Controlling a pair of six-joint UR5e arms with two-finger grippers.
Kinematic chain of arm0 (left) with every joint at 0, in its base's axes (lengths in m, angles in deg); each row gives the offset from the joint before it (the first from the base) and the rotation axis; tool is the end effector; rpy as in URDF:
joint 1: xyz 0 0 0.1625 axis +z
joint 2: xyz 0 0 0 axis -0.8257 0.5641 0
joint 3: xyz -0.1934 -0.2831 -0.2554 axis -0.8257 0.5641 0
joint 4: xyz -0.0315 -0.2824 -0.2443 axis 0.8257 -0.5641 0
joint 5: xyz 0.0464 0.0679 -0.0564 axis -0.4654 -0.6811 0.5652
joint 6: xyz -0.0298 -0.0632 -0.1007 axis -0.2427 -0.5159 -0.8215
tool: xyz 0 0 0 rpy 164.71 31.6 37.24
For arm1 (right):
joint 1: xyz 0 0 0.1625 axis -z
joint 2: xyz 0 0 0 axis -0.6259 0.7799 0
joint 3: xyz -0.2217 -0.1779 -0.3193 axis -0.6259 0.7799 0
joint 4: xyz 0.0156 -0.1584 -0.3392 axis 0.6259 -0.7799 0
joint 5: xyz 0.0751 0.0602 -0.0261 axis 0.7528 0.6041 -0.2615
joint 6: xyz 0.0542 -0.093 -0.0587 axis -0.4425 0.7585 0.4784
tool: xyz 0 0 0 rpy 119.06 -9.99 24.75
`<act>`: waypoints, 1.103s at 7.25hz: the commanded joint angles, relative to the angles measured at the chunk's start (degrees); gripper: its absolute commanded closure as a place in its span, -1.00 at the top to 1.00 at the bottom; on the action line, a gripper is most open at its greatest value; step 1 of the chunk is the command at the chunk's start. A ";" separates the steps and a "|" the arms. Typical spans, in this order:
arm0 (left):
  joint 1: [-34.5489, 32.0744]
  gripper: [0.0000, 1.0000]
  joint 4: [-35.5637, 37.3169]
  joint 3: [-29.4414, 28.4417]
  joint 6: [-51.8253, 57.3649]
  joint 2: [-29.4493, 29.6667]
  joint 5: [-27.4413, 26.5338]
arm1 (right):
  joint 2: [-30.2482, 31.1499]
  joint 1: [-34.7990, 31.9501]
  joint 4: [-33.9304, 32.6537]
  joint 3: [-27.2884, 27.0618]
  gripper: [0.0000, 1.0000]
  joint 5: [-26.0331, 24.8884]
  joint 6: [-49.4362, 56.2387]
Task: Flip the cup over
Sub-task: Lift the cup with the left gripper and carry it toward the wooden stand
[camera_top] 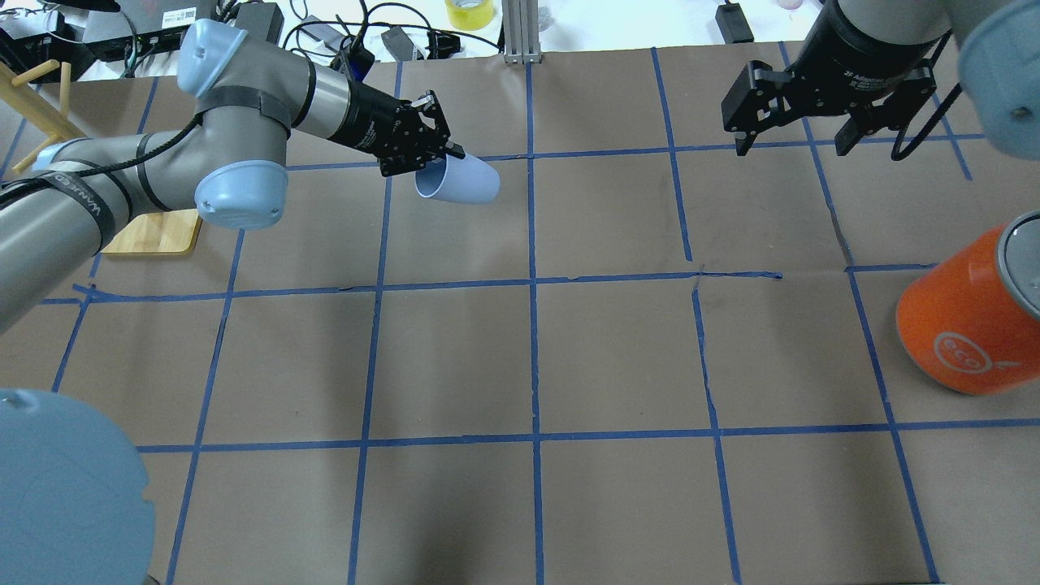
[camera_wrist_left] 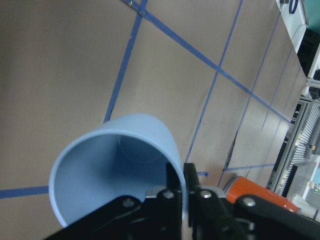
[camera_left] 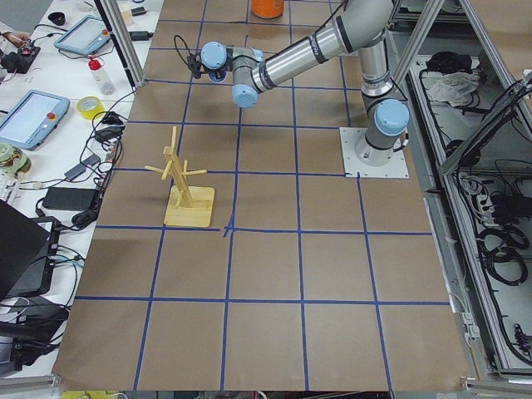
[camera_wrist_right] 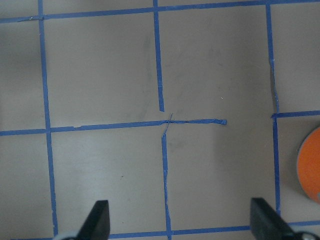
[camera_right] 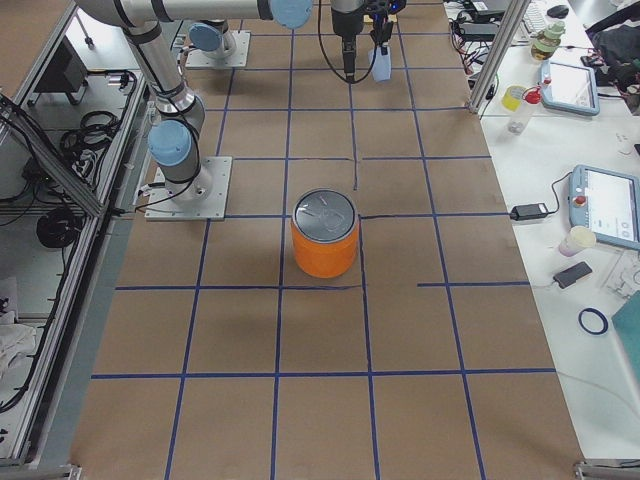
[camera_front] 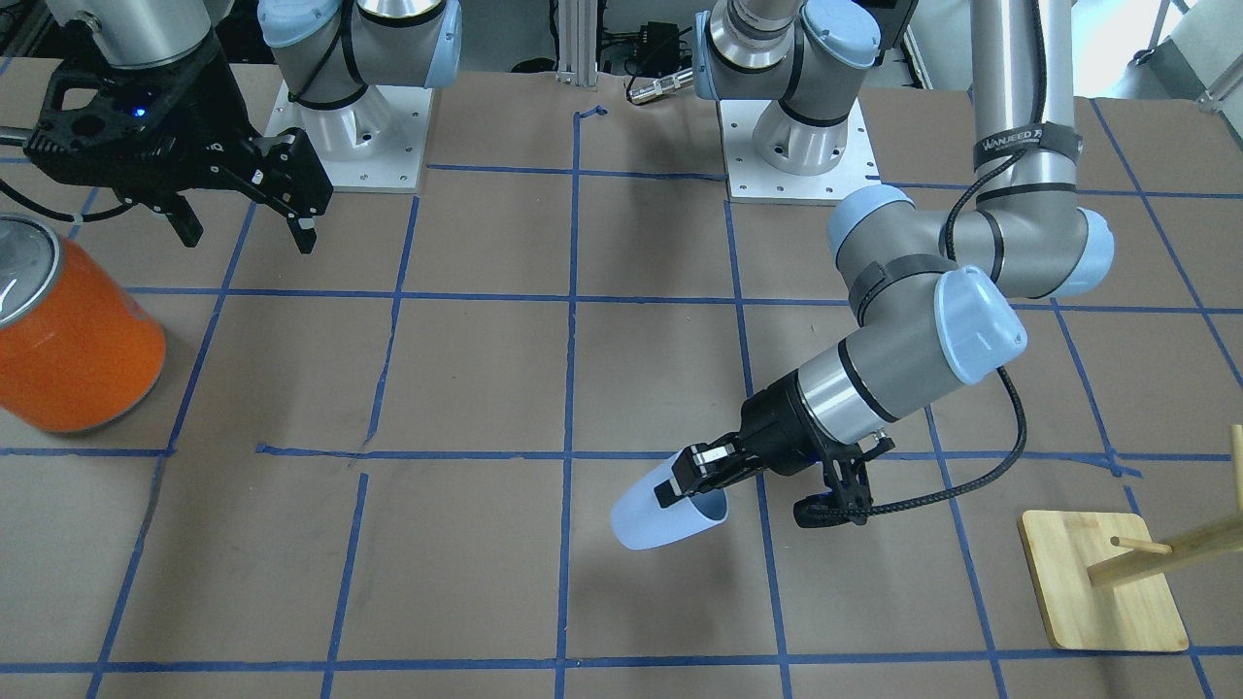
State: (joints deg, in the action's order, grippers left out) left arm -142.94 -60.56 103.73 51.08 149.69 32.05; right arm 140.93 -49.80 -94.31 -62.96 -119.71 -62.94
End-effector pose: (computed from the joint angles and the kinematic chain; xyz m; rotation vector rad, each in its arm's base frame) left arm -0.1792 -0.5993 0.3096 0.4717 -2.4221 0.0986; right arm 0.1221 -0.4484 0.4953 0.0850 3.1335 -0.2037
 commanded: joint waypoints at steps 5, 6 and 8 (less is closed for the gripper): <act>3.34 -1.00 -8.97 -6.87 29.44 0.01 -34.05 | 0.04 0.04 0.07 -0.11 1.00 0.00 0.00; 3.34 -1.00 -8.97 -8.19 34.09 2.20 -38.87 | 0.04 0.04 -0.02 -0.11 1.00 0.00 0.00; 3.34 -1.00 -8.80 -8.38 37.89 4.93 -39.44 | 0.04 0.04 0.07 -0.11 1.00 0.00 0.00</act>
State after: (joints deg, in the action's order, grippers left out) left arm -139.64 -69.46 95.76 85.70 152.88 -6.33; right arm 140.96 -49.76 -94.26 -63.06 -119.71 -62.94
